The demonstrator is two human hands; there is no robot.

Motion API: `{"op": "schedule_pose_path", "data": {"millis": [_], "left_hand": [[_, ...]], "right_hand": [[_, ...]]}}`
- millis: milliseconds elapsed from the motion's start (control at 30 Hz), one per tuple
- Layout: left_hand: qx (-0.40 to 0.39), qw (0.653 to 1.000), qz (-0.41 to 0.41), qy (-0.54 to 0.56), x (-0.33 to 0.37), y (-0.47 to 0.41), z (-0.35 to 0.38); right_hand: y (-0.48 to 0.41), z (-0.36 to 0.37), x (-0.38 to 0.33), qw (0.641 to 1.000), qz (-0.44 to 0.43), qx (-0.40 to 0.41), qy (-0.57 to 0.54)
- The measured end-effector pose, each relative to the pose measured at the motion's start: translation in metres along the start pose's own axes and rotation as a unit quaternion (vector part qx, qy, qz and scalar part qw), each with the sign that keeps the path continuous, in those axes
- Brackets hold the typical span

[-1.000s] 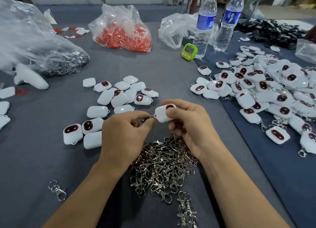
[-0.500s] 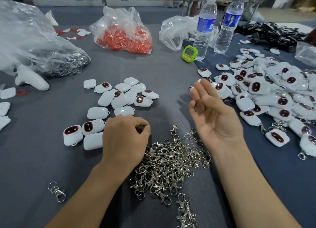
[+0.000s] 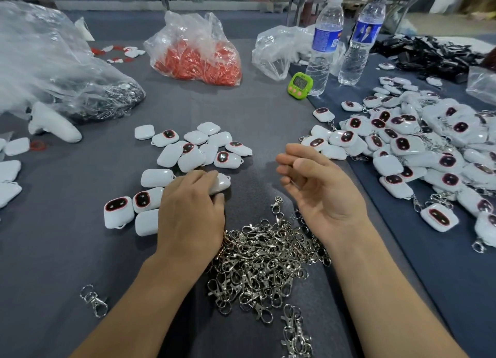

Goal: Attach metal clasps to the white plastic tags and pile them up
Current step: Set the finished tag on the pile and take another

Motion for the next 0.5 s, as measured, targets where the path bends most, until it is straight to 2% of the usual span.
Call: {"op": "schedule_pose_path", "data": {"millis": [167, 267, 333, 400, 500], "left_hand": [[0.048, 0.998, 0.017, 0.034, 0.006, 0.0, -0.01], [0.086, 0.984, -0.011, 0.155, 0.002, 0.002, -0.015], [0.11, 0.963, -0.03, 0.245, 0.0, 0.002, -0.016], [0.103, 0.947, -0.04, 0.301, 0.0, 0.0, -0.011], [0.071, 0.945, -0.022, 0.319, 0.01, 0.001, -0.004]], "right_hand": [[-0.001, 0.012, 0.006, 0.997, -0.001, -0.044, 0.064], [-0.001, 0.017, 0.014, 0.989, -0.008, -0.025, 0.148], [-0.003, 0.02, 0.02, 0.964, -0.016, 0.011, 0.266], [-0.003, 0.029, 0.024, 0.925, -0.032, 0.022, 0.378], [-0.001, 0.044, 0.033, 0.918, -0.025, -0.01, 0.396]]}}
Point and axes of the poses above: each hand's wrist, its own y-axis away from the middle knuckle, its own z-axis out of the palm, x = y × z, the point moved 10 cm from there along -y, towards the middle knuckle, and after that the axes turned 11 degrees about z, right-handed, at the moved point
